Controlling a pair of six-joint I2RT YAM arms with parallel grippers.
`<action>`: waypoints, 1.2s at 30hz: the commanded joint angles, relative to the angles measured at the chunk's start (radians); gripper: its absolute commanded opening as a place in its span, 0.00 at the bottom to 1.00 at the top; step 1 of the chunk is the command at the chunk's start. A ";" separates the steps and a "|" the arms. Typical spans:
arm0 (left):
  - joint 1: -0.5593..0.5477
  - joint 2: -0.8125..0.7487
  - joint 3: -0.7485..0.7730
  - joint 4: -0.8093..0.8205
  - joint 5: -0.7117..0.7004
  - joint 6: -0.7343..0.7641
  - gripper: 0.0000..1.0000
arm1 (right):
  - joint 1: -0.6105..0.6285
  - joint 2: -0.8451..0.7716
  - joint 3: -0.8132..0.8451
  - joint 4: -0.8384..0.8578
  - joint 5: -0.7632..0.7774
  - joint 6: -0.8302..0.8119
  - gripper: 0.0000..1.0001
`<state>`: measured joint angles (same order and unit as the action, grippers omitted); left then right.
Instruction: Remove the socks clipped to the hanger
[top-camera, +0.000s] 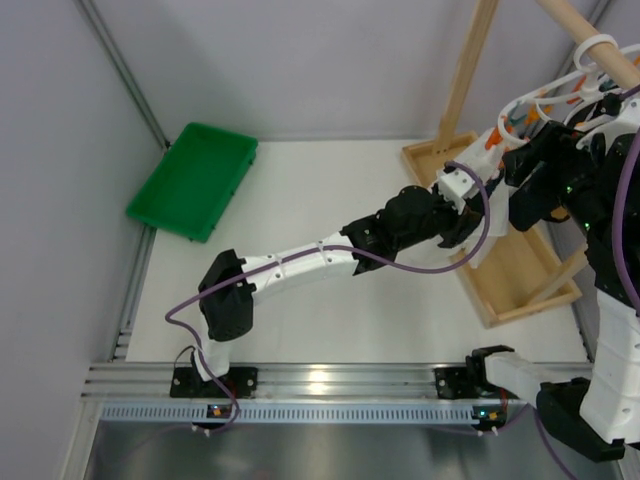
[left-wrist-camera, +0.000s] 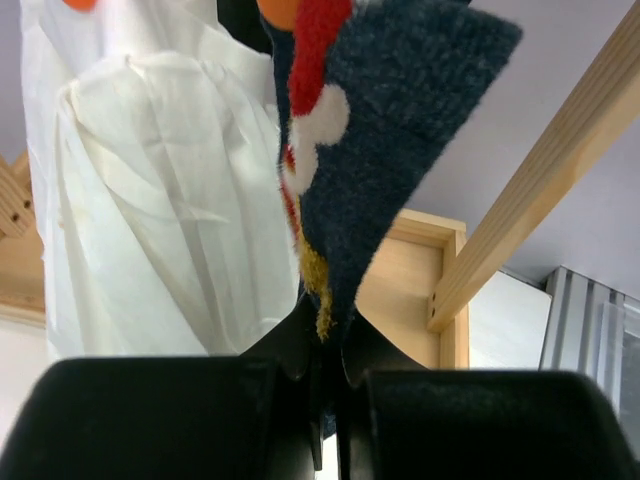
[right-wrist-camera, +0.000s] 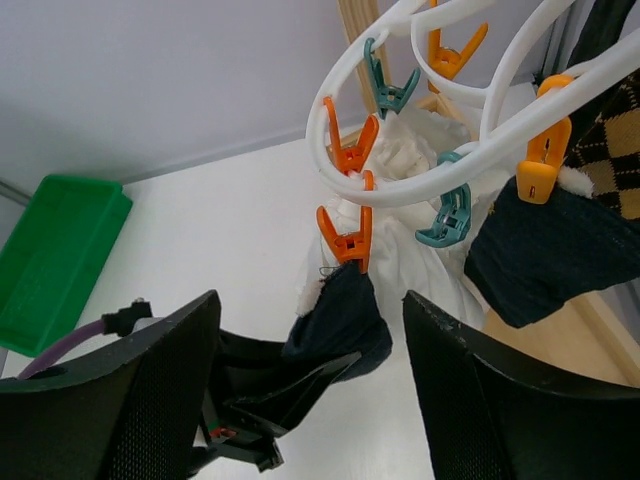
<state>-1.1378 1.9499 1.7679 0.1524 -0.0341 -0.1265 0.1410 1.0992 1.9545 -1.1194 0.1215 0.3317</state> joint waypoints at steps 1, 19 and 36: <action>0.003 -0.062 -0.013 0.016 0.030 -0.053 0.00 | 0.002 0.020 0.021 0.007 0.015 -0.040 0.70; 0.003 -0.051 -0.002 0.016 0.057 -0.133 0.00 | 0.002 -0.015 -0.169 0.177 0.044 -0.089 0.54; 0.003 -0.063 -0.016 0.016 0.057 -0.136 0.00 | 0.002 -0.064 -0.342 0.400 0.083 -0.117 0.49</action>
<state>-1.1378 1.9480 1.7561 0.1497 0.0109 -0.2600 0.1410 1.0679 1.6276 -0.8200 0.1772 0.2276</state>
